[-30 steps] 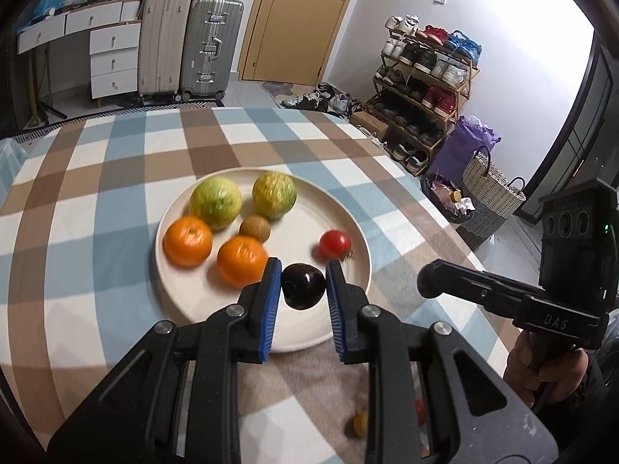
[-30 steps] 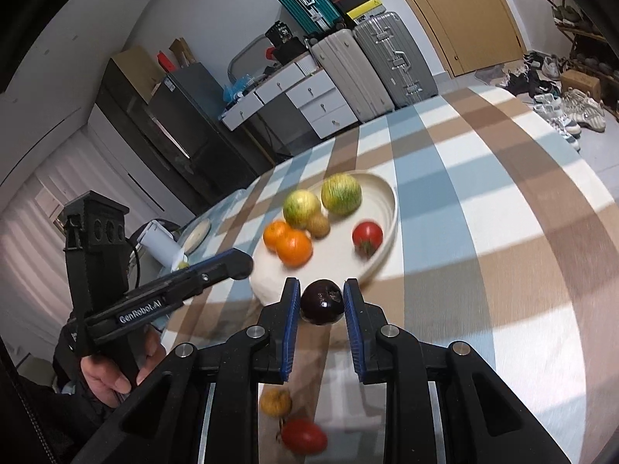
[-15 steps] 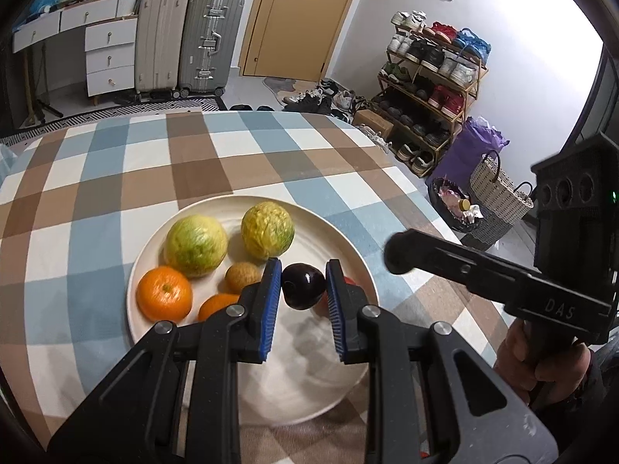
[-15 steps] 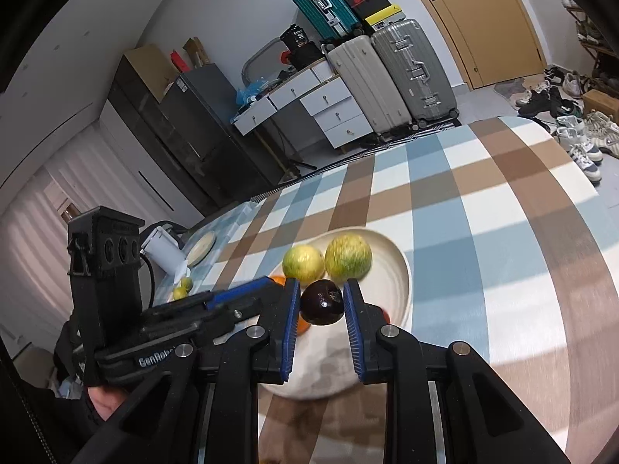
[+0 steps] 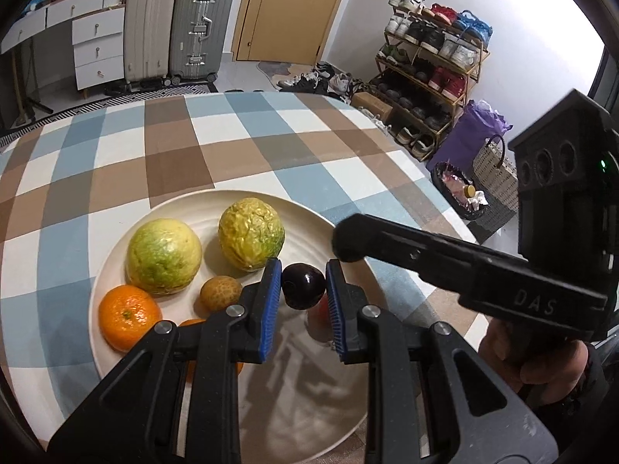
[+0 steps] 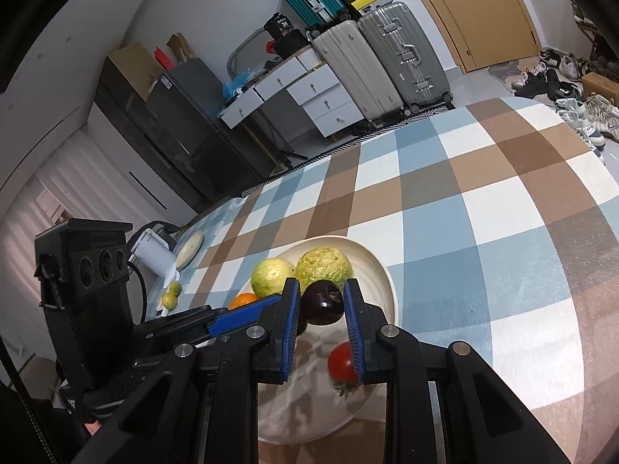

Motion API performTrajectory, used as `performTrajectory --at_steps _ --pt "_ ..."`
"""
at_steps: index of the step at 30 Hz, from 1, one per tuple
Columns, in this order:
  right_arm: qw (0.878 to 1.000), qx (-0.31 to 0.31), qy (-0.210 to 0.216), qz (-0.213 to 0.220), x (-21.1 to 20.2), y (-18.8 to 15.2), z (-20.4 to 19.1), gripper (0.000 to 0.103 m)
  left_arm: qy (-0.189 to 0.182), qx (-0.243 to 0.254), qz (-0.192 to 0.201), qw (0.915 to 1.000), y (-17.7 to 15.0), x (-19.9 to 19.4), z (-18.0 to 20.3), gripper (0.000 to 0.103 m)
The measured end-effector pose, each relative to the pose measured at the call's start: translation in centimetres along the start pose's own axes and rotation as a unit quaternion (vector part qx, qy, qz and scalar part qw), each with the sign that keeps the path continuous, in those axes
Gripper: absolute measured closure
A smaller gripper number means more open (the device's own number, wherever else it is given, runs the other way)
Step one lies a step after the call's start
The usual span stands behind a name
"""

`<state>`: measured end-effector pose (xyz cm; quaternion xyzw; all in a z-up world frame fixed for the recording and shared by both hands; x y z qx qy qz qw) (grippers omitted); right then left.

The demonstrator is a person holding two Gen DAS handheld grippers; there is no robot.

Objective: Organize fruits
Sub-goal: 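Carry both plums onto the cream plate and open both tools, then move both tools back toward the last tomato and brown fruit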

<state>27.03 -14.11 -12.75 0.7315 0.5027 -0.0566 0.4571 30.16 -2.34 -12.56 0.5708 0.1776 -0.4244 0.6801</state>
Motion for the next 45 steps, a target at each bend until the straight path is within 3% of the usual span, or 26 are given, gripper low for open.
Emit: performTrajectory --at_steps 13,15,16,21,24,29,31,35,40,45 --pt "1.000 0.007 -0.020 -0.017 2.2 0.3 1.2 0.076 -0.007 -0.009 -0.009 0.9999 0.2 1.6 -0.7 0.082" --pt "1.000 0.008 -0.023 -0.011 1.9 0.3 1.1 0.056 -0.007 -0.013 -0.010 0.9998 0.2 1.5 -0.9 0.080" --pt "1.000 0.007 -0.024 -0.004 1.7 0.4 1.0 0.052 -0.005 -0.016 -0.009 0.9998 0.2 1.4 -1.0 0.079" --pt "0.999 0.006 -0.024 0.021 0.0 0.6 0.8 0.047 -0.008 -0.020 0.000 0.9998 0.1 0.1 -0.9 0.062" --pt "0.999 0.016 -0.022 0.037 -1.6 0.5 0.8 0.032 -0.006 -0.014 0.010 0.9998 0.0 -1.3 -0.3 0.056" --pt "0.997 0.017 -0.032 0.063 -4.9 -0.3 -0.1 0.017 0.001 -0.011 0.026 0.9996 -0.6 -4.2 0.5 0.048" --pt "0.996 0.013 -0.033 0.078 -6.4 -0.8 -0.6 0.017 0.007 -0.008 0.035 0.9993 -0.9 -5.7 1.0 0.043" --pt "0.995 0.010 -0.032 0.098 -9.0 -1.9 -1.8 0.011 0.017 -0.003 0.062 0.9979 -1.7 -8.9 2.1 0.022" --pt "0.993 0.000 -0.032 0.117 -11.8 -3.6 -3.5 0.004 0.044 0.005 0.075 0.9962 -2.8 -12.3 3.4 0.018" --pt "0.991 -0.023 -0.038 0.124 -14.1 -5.5 -5.7 0.000 0.069 0.038 0.096 0.9922 -4.4 -15.8 5.3 0.005"
Point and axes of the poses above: each gripper's, at about its wrist camera, not at the fingertips, and x roughly the way its jaws point, z to its right, y to its top, the point moved 2 cm from there along x, roughly the way its jaws point, and after that the axes turned 1 degree about -y, right-handed, at the moved point
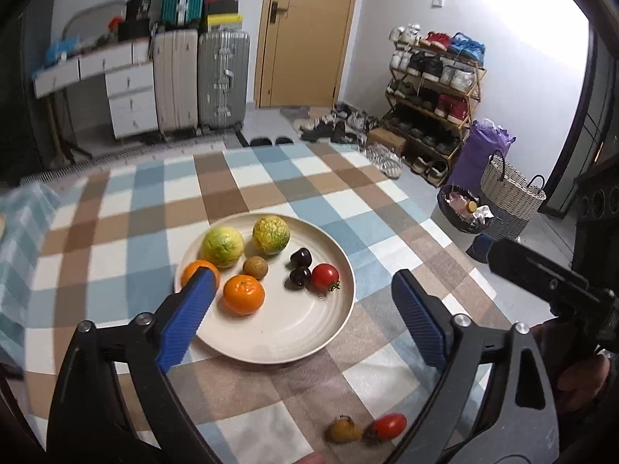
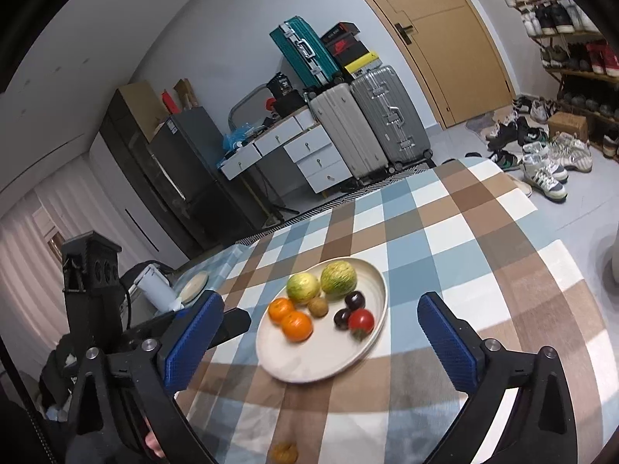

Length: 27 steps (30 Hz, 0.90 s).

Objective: Organize fruits
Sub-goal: 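Move both tools back toward the last tomato and brown fruit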

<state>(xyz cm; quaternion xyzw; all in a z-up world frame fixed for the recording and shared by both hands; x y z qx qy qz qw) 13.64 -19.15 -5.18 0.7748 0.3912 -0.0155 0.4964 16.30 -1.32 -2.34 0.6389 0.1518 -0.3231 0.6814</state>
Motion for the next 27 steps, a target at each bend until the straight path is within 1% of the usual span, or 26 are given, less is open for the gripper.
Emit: performTrajectory --at_steps 2,4,13,20,24,27 --pt "1.000 -0.015 -0.004 0.006 -1.3 -0.6 -1.0 0.000 0.005 -0.004 0.020 0.9998 -0.3 -1.9 0.2 0.001" --pt "1.000 -0.027 -0.009 0.013 -2.3 -1.2 -1.8 0.000 0.008 -0.006 0.029 0.9995 -0.5 -3.2 0.2 0.001" --pt "0.997 -0.069 -0.019 0.018 -5.2 -4.0 -4.9 0.000 0.018 -0.027 0.038 0.9988 -3.8 -7.6 -0.1 0.001" --pt "0.996 -0.087 -0.030 0.006 -5.7 -5.9 -6.2 0.000 0.026 -0.051 0.031 0.9979 -7.1 -8.7 -1.0 0.001" --pt "0.996 -0.078 -0.031 -0.009 -5.5 -7.1 -6.2 0.000 0.022 -0.066 0.025 0.9973 -8.9 -8.9 -1.8 0.001" --pt "0.997 -0.068 -0.022 -0.023 -5.1 -8.2 -5.8 0.000 0.016 -0.084 0.024 0.9961 -9.7 -8.4 -2.5 0.001"
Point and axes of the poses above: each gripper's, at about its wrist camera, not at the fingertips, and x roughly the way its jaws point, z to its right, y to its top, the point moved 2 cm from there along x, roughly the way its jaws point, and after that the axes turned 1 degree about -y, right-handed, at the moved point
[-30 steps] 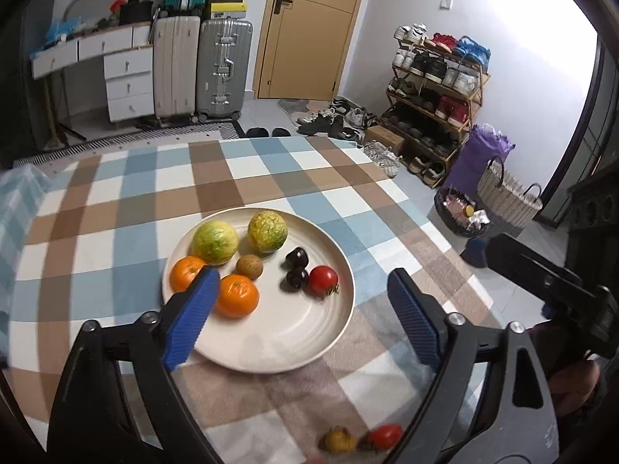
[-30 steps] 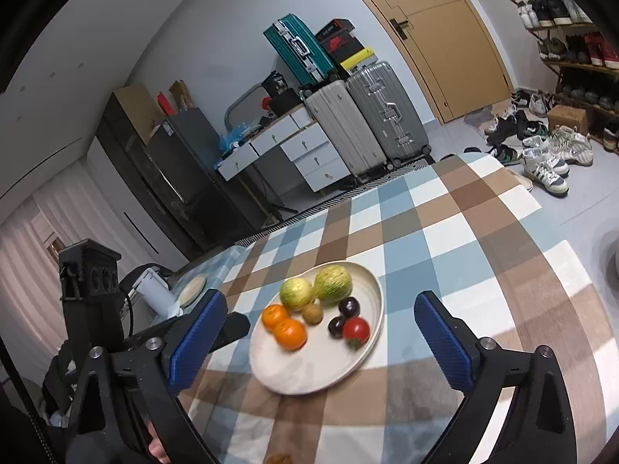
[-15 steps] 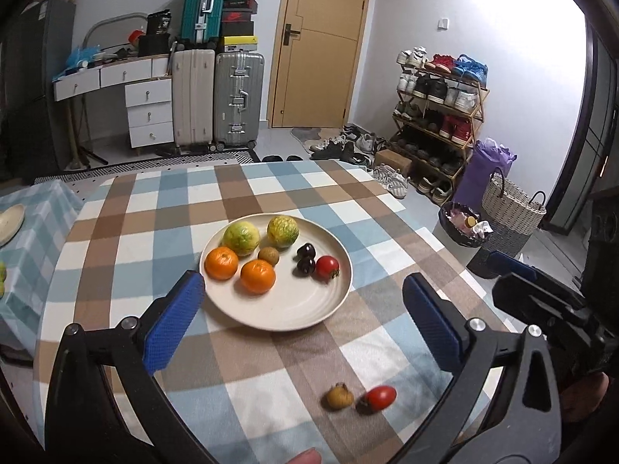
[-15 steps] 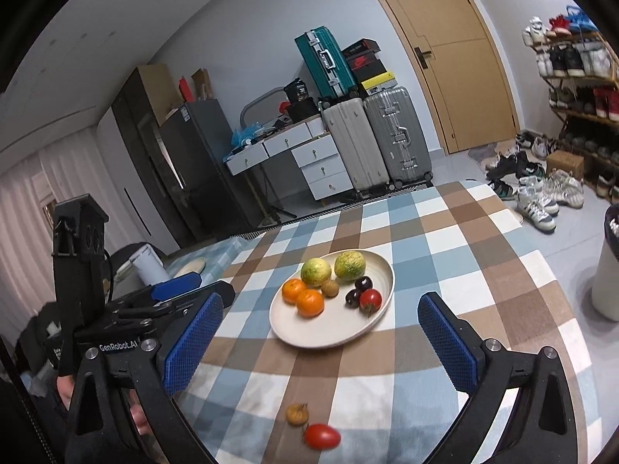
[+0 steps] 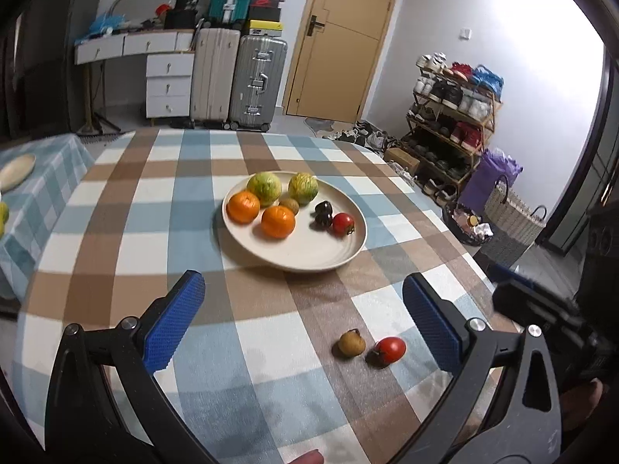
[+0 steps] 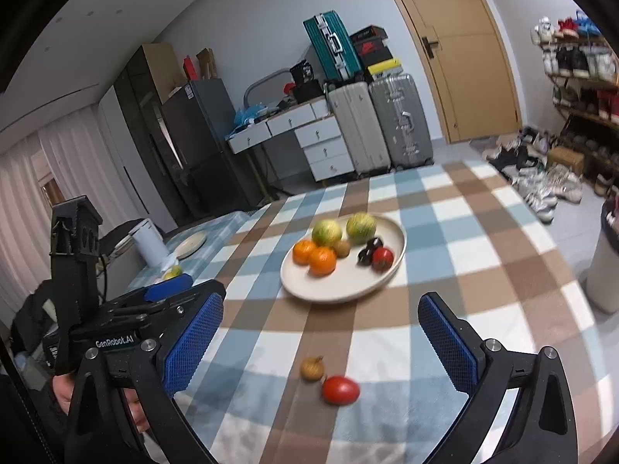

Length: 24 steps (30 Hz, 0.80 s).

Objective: Organize fruits
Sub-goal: 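Move both tools back toward the last tomato and brown fruit, then close the right tool around the last red tomato and lift it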

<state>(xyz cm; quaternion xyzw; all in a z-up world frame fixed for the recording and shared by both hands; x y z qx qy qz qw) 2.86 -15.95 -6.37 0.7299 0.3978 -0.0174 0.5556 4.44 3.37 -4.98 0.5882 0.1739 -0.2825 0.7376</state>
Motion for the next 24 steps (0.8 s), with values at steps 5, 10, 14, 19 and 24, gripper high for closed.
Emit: performTrajectory --at_steps 5,10,14,19,24 --pt "0.999 -0.015 -0.009 -0.036 1.3 -2.1 -0.1 0.000 -0.002 -0.008 -0.021 0.9997 -1.5 1.6 -0.8 0.001" --pt "0.998 -0.012 -0.009 -0.066 2.8 -3.8 0.4 0.000 -0.005 -0.014 -0.034 0.9993 -2.5 2.9 -1.4 0.001" --pt "0.997 -0.010 -0.005 -0.082 3.8 -4.7 0.6 0.000 -0.005 -0.009 -0.045 0.9989 -3.3 3.7 -1.8 0.001" --pt "0.995 -0.008 -0.005 -0.104 5.0 -5.6 0.9 0.002 -0.006 -0.007 -0.050 0.9987 -4.4 4.2 -2.3 0.001" --pt "0.992 -0.002 -0.008 -0.127 6.2 -6.4 1.3 0.009 -0.007 -0.011 -0.059 0.9982 -4.9 5.0 -2.7 0.001"
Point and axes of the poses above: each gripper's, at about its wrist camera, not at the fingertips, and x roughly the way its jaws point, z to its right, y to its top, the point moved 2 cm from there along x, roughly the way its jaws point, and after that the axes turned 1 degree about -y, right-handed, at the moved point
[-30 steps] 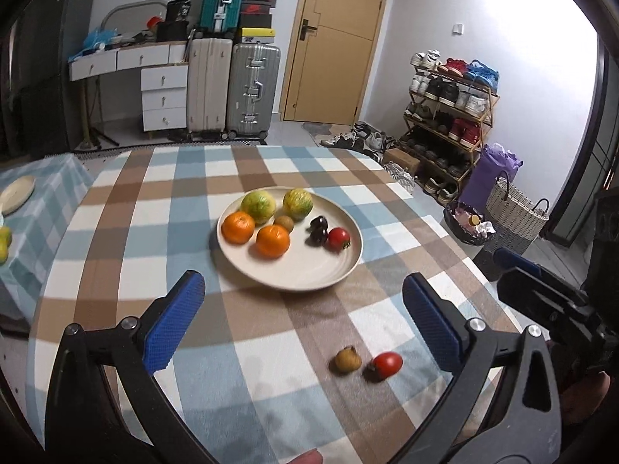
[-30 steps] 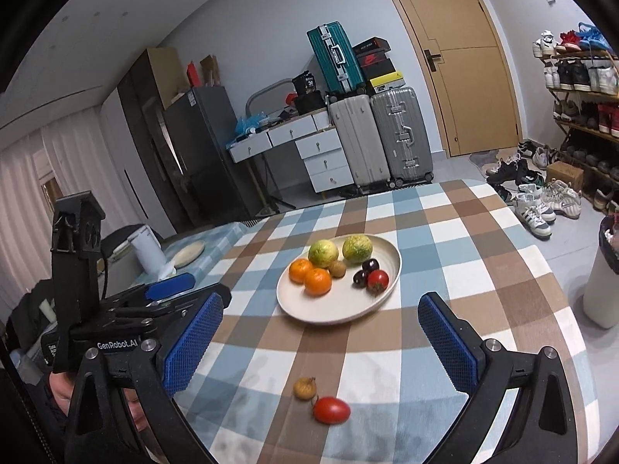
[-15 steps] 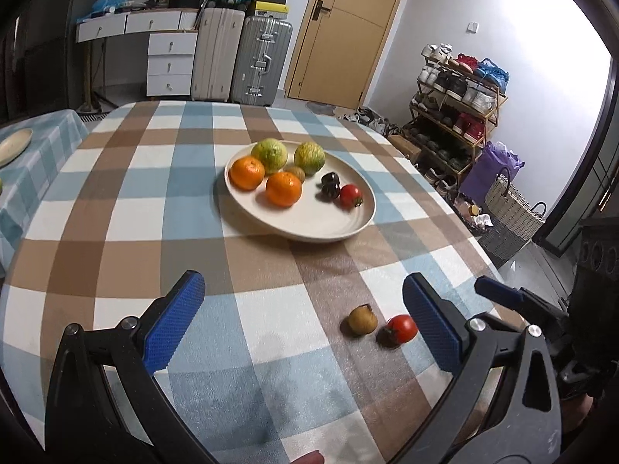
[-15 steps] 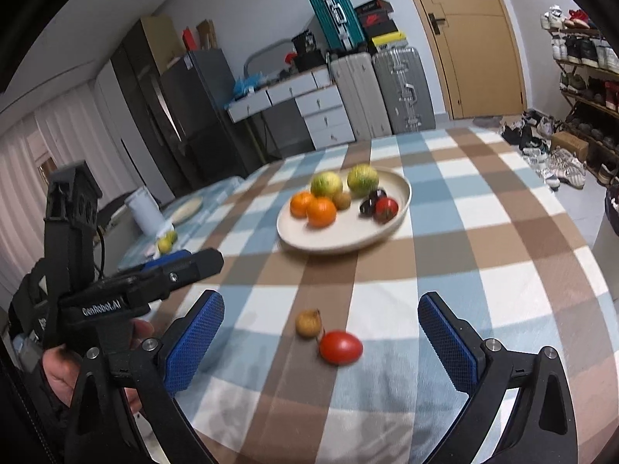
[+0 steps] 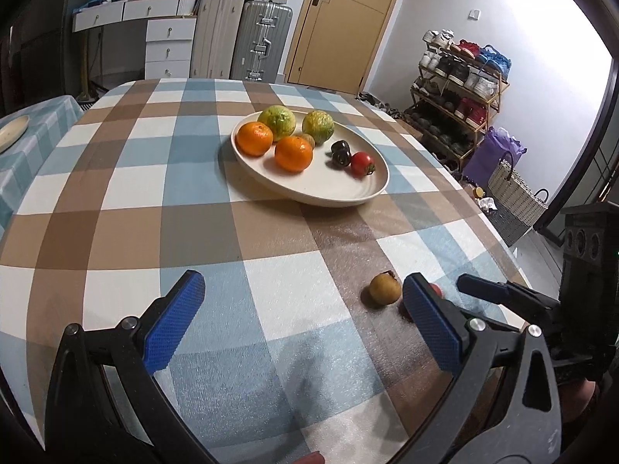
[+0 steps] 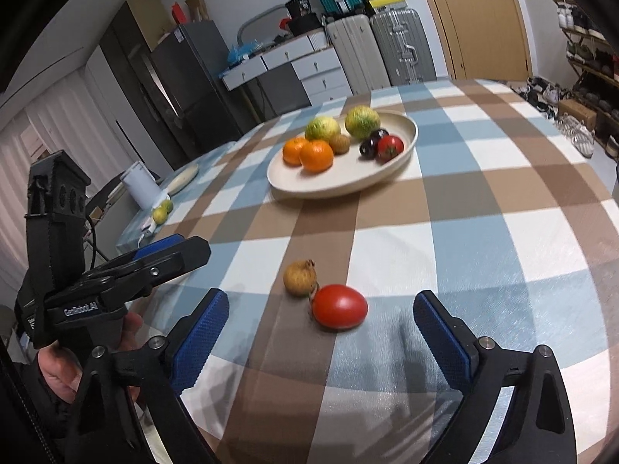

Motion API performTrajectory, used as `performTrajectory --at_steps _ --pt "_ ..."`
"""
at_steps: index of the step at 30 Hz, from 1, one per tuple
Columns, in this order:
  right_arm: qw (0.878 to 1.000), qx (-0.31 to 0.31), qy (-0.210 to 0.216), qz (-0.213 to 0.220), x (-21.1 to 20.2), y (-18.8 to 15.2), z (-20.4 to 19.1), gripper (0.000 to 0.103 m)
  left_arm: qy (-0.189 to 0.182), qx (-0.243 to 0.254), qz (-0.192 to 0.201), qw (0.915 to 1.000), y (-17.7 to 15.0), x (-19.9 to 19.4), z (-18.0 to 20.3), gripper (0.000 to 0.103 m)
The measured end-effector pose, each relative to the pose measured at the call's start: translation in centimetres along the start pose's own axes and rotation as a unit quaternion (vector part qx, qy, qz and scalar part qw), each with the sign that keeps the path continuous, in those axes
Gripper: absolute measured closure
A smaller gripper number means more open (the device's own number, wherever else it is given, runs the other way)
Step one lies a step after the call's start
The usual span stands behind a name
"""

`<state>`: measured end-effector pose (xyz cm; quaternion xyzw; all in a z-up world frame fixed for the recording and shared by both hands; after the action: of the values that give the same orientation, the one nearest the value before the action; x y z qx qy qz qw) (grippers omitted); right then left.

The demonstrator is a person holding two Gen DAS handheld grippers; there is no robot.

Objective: Organize fruits
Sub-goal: 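Close the right tool around the last red tomato and lift it, then grasp the brown pear-shaped fruit with the left tool while the right tool holds the tomato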

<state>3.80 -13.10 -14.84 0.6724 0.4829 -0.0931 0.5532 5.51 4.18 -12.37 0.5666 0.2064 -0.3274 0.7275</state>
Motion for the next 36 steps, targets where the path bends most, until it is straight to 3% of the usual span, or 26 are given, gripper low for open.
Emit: performTrajectory --at_steps 4,7,9,13,24,36 --pt "1.000 -0.002 -0.001 -0.011 0.7 -0.1 0.0 0.019 -0.001 0.001 -0.003 1.0000 -0.1 0.3 -0.1 0.001" --pt "1.000 0.000 0.000 -0.017 1.0 -0.1 0.1 0.032 -0.001 -0.001 -0.005 1.0000 -0.2 0.5 -0.2 0.001" --pt "1.000 -0.003 0.000 -0.024 1.3 -0.1 0.1 0.053 -0.002 -0.003 -0.007 1.0000 -0.3 0.7 -0.3 0.001" --pt "0.999 -0.004 -0.007 -0.037 1.8 -0.3 0.2 0.069 -0.002 -0.004 -0.008 1.0000 -0.3 0.9 -0.5 0.001" --pt "1.000 0.012 0.007 -0.004 0.4 -0.3 0.7 0.070 0.002 0.003 -0.013 0.9999 -0.6 1.3 -0.2 0.001" --pt "0.999 0.038 0.021 0.034 -1.8 0.7 3.1 0.070 -0.003 0.053 -0.054 0.9972 -0.7 3.9 3.2 0.001"
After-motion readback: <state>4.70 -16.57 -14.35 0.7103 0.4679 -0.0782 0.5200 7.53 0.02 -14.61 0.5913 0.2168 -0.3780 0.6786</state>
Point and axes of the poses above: each gripper's, at about its wrist camera, not at the fingertips, and x roughly the way its jaws point, z to its right, y to its top, the point moved 2 cm from there along x, roughly the way its jaws point, and after that the axes turned 1 degree about -y, right-handed, at the moved point
